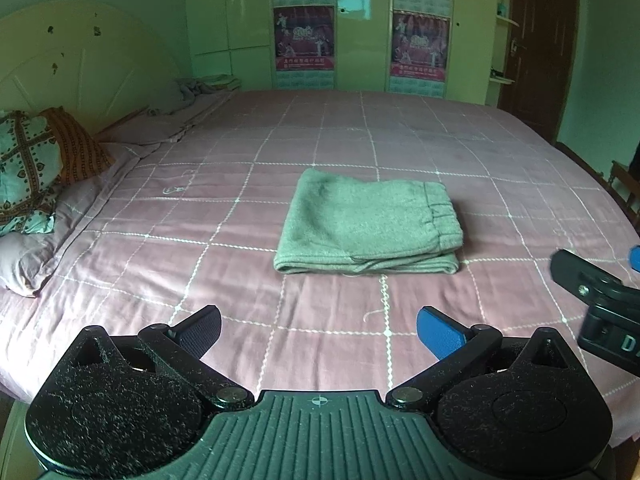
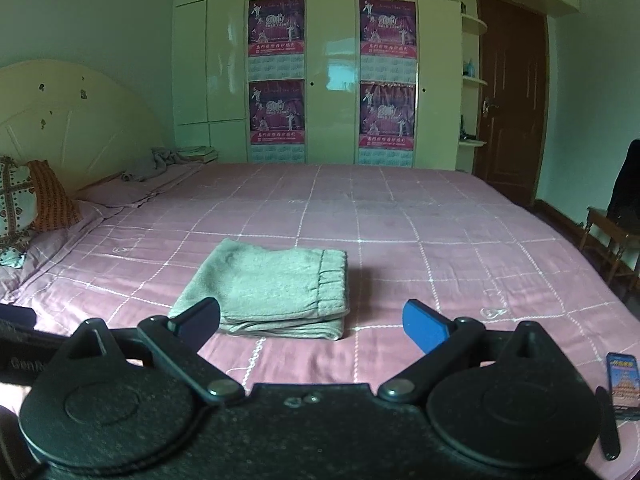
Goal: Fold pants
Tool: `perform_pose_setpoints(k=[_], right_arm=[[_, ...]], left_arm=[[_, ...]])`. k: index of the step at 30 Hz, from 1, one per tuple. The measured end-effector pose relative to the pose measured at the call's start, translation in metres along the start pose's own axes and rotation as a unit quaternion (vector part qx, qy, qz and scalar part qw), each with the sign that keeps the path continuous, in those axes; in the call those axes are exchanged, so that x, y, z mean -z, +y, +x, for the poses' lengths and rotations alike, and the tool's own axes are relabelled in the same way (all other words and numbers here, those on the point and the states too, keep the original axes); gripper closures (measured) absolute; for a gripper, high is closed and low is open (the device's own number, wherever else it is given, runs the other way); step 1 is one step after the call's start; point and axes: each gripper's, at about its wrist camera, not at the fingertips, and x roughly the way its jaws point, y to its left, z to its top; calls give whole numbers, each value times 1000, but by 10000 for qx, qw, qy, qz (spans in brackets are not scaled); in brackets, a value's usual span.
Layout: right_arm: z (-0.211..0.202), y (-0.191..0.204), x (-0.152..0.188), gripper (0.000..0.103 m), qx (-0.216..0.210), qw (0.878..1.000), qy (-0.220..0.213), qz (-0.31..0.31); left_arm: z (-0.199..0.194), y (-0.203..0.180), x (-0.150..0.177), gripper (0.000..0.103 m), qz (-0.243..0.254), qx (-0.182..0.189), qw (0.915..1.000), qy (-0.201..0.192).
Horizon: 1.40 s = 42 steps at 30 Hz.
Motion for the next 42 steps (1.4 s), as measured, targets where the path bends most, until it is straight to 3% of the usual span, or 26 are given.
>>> perform_pose_setpoints(k=[42], right_arm=[[-4, -12, -2, 4, 66, 9996, -67, 259]], left_arm=[[-9, -2, -8, 0, -142, -224, 9990, -349]])
